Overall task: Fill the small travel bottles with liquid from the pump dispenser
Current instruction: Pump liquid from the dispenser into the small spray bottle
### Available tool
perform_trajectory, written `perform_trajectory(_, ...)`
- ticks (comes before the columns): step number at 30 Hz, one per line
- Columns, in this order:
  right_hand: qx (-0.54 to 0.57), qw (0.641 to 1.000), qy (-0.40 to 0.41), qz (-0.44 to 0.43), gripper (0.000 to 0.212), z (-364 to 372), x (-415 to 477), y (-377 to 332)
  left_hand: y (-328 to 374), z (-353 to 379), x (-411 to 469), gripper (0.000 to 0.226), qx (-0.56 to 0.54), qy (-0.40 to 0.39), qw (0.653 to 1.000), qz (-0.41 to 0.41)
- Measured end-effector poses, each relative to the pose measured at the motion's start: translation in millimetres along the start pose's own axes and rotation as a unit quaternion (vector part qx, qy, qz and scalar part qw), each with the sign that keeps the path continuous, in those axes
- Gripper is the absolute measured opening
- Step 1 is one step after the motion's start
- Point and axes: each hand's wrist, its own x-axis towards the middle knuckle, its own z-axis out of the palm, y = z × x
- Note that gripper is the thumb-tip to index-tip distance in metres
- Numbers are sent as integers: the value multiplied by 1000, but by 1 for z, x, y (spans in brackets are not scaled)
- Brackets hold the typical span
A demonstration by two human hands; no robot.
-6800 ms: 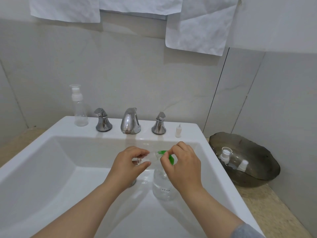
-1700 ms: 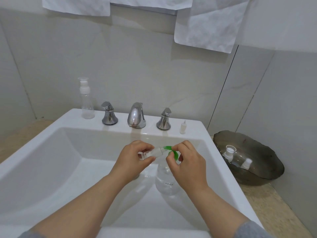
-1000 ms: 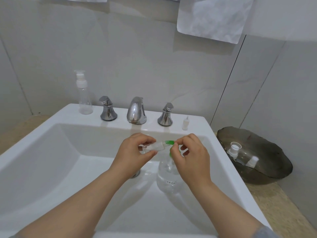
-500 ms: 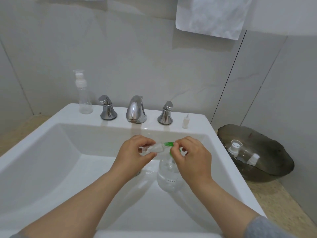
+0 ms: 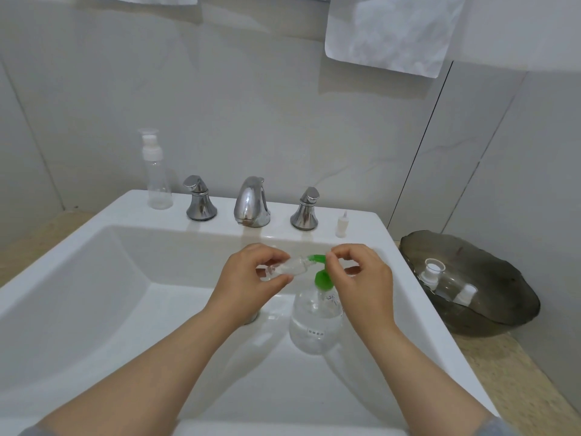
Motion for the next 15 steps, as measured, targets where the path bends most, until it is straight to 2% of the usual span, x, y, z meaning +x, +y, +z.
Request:
perform_trajectory(3, 69, 991, -35, 111, 6, 1, 2, -1, -1, 0, 0, 27, -3, -2, 1000, 0)
perform_trajectory(5, 82, 976, -85, 184, 21, 3, 2, -4, -1, 0, 0, 27, -3, -2, 1000, 1)
perform_trajectory(8, 115, 917, -189, 333, 44, 8, 2, -11, -1, 0, 0, 27, 4, 0, 1000, 2)
perform_trajectory(10, 150, 888, -221, 375, 43, 9, 2, -10, 0, 1, 0, 27, 3, -1, 1000, 1)
perform_trajectory(15, 172, 845, -269, 430, 51, 7, 4, 2, -2, 1, 0, 27, 3, -4, 1000, 2)
